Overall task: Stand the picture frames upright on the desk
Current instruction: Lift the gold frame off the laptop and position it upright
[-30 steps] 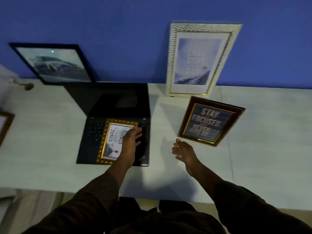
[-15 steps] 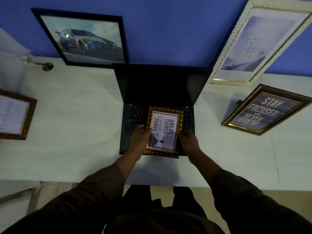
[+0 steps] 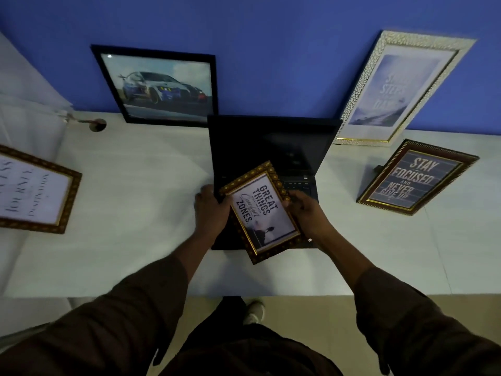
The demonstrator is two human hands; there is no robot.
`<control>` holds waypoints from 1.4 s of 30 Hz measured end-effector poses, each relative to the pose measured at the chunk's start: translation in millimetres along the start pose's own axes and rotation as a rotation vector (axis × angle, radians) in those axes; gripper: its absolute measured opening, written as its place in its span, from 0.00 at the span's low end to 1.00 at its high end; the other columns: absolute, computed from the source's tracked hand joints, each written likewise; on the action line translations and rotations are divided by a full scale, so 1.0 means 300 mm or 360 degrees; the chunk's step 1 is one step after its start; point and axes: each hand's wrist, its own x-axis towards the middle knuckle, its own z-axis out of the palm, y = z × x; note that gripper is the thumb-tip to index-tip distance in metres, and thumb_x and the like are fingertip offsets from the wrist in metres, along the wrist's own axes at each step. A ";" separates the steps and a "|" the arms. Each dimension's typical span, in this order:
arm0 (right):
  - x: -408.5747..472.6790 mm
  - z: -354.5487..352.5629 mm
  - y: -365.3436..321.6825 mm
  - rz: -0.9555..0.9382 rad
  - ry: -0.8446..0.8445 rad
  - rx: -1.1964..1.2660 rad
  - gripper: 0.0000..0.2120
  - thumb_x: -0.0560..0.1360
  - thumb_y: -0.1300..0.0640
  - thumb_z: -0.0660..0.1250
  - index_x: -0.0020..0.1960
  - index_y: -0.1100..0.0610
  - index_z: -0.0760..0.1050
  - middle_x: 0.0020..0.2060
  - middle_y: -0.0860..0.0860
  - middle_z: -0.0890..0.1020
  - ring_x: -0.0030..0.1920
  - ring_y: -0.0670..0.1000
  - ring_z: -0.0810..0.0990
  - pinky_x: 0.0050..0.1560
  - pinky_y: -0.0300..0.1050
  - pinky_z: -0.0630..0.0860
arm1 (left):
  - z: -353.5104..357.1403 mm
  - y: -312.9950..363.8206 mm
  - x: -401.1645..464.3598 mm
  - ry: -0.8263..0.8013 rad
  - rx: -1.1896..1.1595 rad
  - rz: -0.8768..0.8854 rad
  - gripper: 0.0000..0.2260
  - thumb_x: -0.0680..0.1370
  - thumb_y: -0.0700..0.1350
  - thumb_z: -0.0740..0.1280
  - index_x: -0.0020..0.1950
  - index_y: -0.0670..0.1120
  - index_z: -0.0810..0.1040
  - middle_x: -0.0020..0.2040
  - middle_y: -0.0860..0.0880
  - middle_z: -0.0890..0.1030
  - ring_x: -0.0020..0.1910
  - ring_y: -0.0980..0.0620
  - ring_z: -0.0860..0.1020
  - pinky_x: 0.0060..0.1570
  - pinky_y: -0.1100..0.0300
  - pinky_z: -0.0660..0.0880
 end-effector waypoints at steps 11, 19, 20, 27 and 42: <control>-0.132 0.072 -0.217 -0.0352 -0.0392 -0.0048 0.12 0.81 0.52 0.65 0.63 0.51 0.80 0.52 0.50 0.86 0.50 0.49 0.87 0.47 0.42 0.83 | -0.316 -0.094 -0.203 0.0021 -0.0438 0.0254 0.13 0.82 0.49 0.64 0.50 0.39 0.79 0.45 0.43 0.85 0.42 0.48 0.81 0.45 0.53 0.76; -0.166 0.339 -0.238 -0.0055 -0.0255 0.0642 0.13 0.84 0.54 0.60 0.63 0.56 0.79 0.53 0.58 0.87 0.53 0.61 0.86 0.53 0.59 0.83 | -0.483 -0.205 -0.303 0.0000 -0.1131 -0.0135 0.19 0.84 0.55 0.58 0.60 0.45 0.82 0.58 0.40 0.85 0.55 0.40 0.84 0.56 0.46 0.79; -0.171 0.379 -0.251 -0.0036 -0.0208 0.0691 0.13 0.84 0.54 0.59 0.62 0.56 0.79 0.52 0.58 0.87 0.51 0.60 0.87 0.49 0.58 0.84 | -0.513 -0.209 -0.300 -0.0135 -0.1216 -0.0231 0.24 0.83 0.61 0.55 0.65 0.47 0.81 0.60 0.41 0.84 0.58 0.40 0.83 0.60 0.43 0.77; -0.109 0.602 -0.333 -0.0099 -0.0177 0.0541 0.14 0.84 0.51 0.59 0.61 0.57 0.79 0.52 0.56 0.88 0.50 0.60 0.87 0.52 0.62 0.83 | -0.724 -0.267 -0.202 -0.0728 -0.1547 -0.0486 0.35 0.78 0.71 0.51 0.72 0.49 0.76 0.69 0.41 0.78 0.66 0.36 0.77 0.68 0.39 0.70; 0.157 0.946 -0.444 0.0224 -0.0105 0.0592 0.25 0.82 0.37 0.52 0.60 0.51 0.81 0.52 0.55 0.88 0.50 0.58 0.88 0.53 0.57 0.83 | -0.966 -0.386 0.324 -0.0811 -0.1609 -0.0633 0.30 0.78 0.65 0.59 0.67 0.45 0.81 0.66 0.39 0.80 0.63 0.37 0.79 0.65 0.38 0.72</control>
